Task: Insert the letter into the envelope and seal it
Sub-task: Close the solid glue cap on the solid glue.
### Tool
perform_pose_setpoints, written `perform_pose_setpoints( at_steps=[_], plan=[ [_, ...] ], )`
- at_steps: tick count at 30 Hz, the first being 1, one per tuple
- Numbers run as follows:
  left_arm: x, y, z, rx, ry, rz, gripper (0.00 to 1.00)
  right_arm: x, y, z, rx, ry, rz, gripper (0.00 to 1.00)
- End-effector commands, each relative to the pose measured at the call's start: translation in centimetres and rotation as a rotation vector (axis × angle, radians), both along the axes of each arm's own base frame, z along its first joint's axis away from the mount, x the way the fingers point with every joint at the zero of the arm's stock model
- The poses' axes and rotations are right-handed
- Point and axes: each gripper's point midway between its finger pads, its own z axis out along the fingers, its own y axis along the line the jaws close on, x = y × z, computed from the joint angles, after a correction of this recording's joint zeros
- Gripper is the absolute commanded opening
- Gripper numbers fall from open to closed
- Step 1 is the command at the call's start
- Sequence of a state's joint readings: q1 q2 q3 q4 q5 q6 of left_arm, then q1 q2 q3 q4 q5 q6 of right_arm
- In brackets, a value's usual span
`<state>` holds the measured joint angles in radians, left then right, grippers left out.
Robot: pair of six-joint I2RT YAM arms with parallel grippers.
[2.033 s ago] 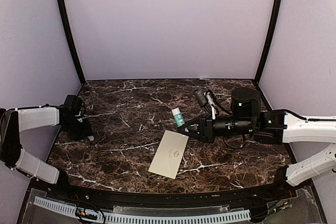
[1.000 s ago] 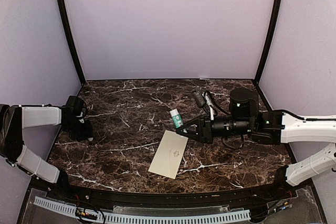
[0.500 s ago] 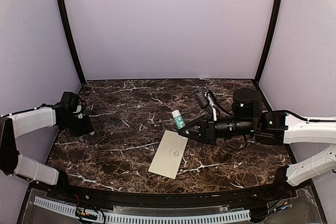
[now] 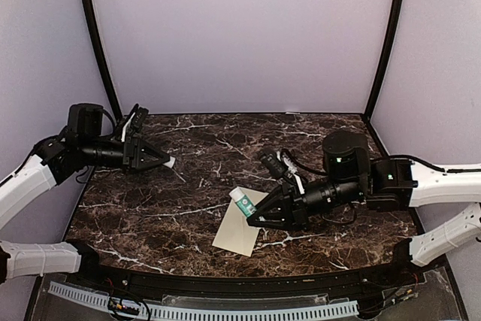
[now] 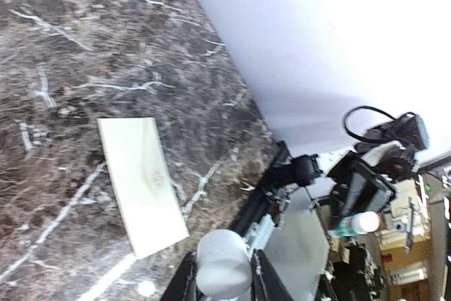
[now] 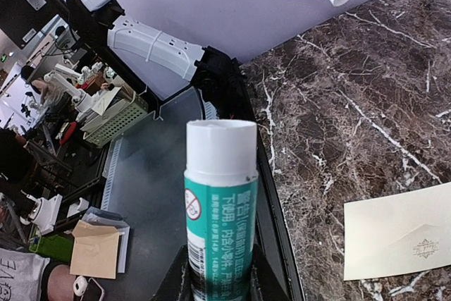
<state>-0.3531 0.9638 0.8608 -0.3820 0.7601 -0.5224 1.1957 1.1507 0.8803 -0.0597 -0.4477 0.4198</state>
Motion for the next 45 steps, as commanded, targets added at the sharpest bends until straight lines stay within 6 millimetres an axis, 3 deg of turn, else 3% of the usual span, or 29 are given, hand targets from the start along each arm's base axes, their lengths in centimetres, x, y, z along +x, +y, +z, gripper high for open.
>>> perform_pose_setpoints(
  at_steps=[1,9,21,45],
  plan=[
    [-4.3,-3.2,4.3,-0.228,0.047,-0.206,0.06,-0.8,1.6,1.3,0.023,-0.018,0.015,0.02],
    [-7.6,-6.9,5.7,-0.282,0.041,-0.374,0.05,-1.1,3.3,1.3,0.02,0.012,0.016,0.02],
    [-11.2,-11.1,5.8,-0.312,0.058,-0.587,0.03,-1.2,3.3,1.5,0.029,0.021,0.01,0.01],
    [-12.6,-13.1,6.7,-0.335,0.061,-0.667,0.03,-1.2,3.3,1.5,0.042,0.023,0.008,0.0]
  ],
)
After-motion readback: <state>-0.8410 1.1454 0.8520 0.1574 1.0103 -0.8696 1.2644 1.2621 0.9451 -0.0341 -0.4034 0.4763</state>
